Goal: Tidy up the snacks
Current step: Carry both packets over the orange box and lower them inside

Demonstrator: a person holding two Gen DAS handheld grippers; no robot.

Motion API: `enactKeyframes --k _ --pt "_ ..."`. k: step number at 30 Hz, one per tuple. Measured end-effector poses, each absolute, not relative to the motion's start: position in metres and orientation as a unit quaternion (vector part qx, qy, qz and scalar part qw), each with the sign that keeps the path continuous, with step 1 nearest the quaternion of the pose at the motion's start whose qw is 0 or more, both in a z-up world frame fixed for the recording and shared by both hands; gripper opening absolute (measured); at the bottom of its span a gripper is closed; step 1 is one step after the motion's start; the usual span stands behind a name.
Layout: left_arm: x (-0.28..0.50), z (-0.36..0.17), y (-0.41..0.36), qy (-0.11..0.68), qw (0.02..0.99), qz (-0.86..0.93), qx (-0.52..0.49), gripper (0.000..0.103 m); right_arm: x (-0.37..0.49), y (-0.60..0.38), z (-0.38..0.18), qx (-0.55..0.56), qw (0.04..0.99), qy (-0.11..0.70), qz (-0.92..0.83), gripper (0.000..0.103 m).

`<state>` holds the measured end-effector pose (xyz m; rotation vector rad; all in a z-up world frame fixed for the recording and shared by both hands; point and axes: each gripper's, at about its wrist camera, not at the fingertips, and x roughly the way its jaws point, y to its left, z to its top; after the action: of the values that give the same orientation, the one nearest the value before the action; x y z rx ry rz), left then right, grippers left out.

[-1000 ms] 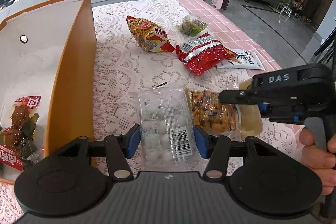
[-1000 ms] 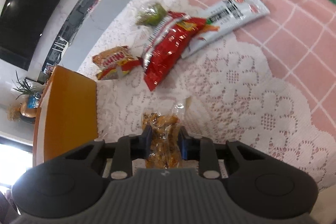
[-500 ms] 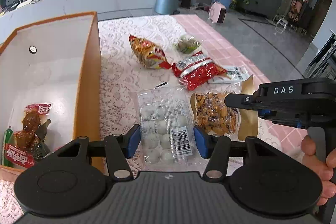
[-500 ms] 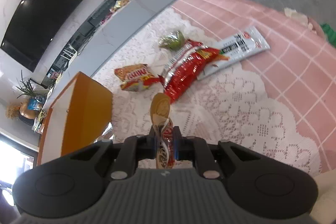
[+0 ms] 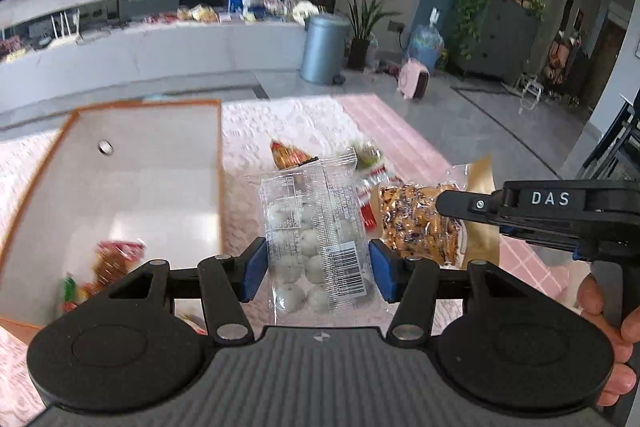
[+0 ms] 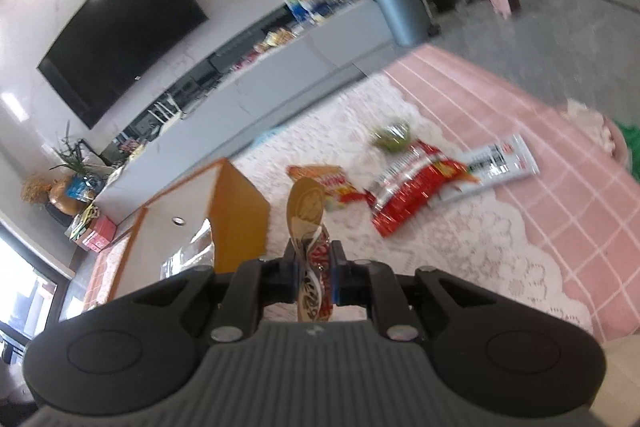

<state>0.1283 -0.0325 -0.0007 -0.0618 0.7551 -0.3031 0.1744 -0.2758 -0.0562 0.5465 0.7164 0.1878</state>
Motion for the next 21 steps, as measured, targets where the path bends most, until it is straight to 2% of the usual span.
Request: enactKeyframes --k 8,21 --pt "0.126 0.021 0.003 0.335 0.935 -0.118 -0.025 0.062 0.166 -0.239 -0.015 0.233 0.912 0.311 0.133 0.01" --pt "0.147 0.022 0.06 0.338 0.939 -0.066 -0.004 0.062 0.194 -0.148 0.02 0.173 0.913 0.296 0.222 0.01"
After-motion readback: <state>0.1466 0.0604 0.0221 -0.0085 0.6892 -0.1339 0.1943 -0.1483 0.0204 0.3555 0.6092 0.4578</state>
